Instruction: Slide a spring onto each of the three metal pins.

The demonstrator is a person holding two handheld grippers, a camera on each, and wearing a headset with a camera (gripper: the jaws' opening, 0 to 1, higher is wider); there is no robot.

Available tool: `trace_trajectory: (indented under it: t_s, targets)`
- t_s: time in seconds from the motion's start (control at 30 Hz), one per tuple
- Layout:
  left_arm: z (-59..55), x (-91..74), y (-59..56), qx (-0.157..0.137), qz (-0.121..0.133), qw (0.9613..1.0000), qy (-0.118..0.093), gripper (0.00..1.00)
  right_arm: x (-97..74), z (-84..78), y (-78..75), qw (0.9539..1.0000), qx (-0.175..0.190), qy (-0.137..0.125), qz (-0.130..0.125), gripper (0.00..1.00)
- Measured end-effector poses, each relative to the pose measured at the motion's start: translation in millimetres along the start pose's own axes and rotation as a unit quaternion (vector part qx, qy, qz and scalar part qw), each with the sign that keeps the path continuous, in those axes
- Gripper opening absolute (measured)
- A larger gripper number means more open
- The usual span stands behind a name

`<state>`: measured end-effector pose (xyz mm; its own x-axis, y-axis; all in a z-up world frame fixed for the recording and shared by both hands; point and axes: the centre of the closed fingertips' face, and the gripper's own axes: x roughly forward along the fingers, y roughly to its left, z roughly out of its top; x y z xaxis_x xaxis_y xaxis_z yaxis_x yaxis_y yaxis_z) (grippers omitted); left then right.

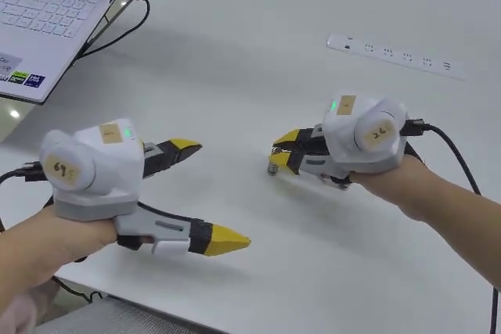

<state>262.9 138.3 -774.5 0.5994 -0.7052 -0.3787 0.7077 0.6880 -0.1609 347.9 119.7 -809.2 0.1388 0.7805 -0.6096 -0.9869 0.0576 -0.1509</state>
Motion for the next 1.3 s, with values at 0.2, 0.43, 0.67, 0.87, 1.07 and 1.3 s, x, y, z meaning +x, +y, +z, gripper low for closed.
trace_trajectory:
  t_s: [0.2, 0.43, 0.67, 0.87, 1.07, 1.3]
  targets:
    - [4.2, 1.6, 1.0, 0.004, -0.001, 1.0000, -0.001, 0.95, -3.0, 0.7, -2.0, 0.9999, 0.012, -0.003, -0.007, 0.13]
    - [16.5, 8.8, 3.4, 0.014, -0.003, 0.9999, -0.007, 0.95, -13.7, 11.9, -0.5, 0.9995, 0.024, -0.020, -0.007, 0.13]
    - [24.0, 15.7, 1.0, 0.023, -0.010, 0.9997, -0.008, 0.95, -28.6, 16.4, -5.5, 0.9977, 0.047, -0.045, -0.016, 0.17]
    - [30.4, 19.2, -1.6, 0.026, -0.012, 0.9995, -0.008, 0.95, -49.8, 10.6, -8.8, 0.9948, 0.079, -0.055, -0.035, 0.27]
    - [38.3, 25.1, -4.1, 0.030, -0.016, 0.9994, -0.009, 0.95, -77.5, 4.1, -8.0, 0.9897, 0.113, -0.070, -0.054, 0.35]
    - [45.4, 29.7, -9.9, 0.040, -0.022, 0.9989, -0.007, 0.96, -111.2, -6.7, 0.7, 0.9846, 0.129, -0.091, -0.076, 0.48]
